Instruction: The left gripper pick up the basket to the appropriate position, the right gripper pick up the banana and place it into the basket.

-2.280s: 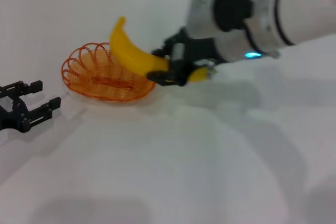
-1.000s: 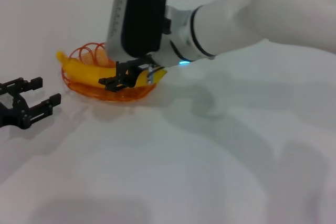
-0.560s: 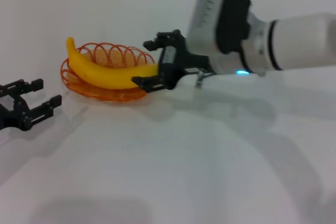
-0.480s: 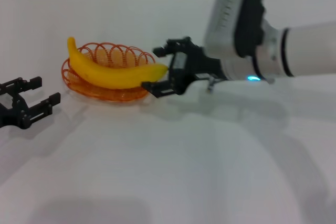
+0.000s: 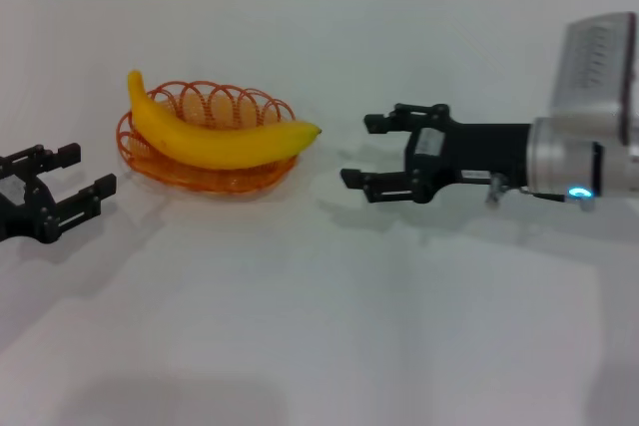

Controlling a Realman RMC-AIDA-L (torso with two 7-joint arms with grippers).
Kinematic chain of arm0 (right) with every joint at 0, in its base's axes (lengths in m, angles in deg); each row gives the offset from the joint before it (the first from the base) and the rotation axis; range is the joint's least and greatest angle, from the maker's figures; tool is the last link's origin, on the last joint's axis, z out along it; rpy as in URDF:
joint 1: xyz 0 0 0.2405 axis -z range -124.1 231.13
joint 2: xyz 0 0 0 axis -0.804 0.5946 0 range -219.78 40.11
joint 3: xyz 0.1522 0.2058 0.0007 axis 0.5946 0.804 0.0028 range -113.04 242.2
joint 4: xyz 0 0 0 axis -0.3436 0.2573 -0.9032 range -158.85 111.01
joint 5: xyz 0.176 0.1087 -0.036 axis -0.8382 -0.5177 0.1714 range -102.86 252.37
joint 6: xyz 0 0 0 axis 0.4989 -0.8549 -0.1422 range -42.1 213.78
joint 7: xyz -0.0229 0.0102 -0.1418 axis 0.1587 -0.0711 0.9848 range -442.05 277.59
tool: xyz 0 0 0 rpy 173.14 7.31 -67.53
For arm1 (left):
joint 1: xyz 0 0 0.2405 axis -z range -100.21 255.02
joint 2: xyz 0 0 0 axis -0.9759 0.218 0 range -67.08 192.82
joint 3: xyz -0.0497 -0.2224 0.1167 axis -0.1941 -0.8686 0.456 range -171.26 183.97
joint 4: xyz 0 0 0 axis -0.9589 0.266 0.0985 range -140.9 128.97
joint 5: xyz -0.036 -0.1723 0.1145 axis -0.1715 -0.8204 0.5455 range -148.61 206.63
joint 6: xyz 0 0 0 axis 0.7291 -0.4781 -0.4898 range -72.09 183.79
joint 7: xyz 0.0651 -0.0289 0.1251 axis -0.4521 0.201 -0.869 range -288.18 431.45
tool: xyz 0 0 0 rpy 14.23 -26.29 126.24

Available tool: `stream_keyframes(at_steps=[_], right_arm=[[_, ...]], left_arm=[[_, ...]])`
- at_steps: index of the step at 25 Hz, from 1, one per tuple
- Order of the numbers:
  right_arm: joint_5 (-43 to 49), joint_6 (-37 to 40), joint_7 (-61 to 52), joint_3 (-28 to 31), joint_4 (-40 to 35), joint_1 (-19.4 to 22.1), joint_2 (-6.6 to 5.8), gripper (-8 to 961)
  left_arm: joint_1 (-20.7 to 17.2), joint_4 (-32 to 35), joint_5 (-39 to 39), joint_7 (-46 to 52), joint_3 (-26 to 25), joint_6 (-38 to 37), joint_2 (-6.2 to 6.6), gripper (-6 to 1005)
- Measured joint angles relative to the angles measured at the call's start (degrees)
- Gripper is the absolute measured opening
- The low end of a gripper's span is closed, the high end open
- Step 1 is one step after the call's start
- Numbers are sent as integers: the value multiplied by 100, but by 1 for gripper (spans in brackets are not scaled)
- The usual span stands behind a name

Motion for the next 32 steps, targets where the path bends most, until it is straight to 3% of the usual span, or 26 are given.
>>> stream_keyframes(at_steps=[5,11,32], right_arm=[[-69,546,726,905,637,70,-8,828],[-75,852,1346,1509,1176,126,-15,828],[-154,909,1499,1558,1282,155,-17,828]], left_arm=[[27,0,-11,0,0,0,2,616],[75,-2,-14,-2,13,0,2,616],[147,-150,-291,-290,57,-42,-5,616]])
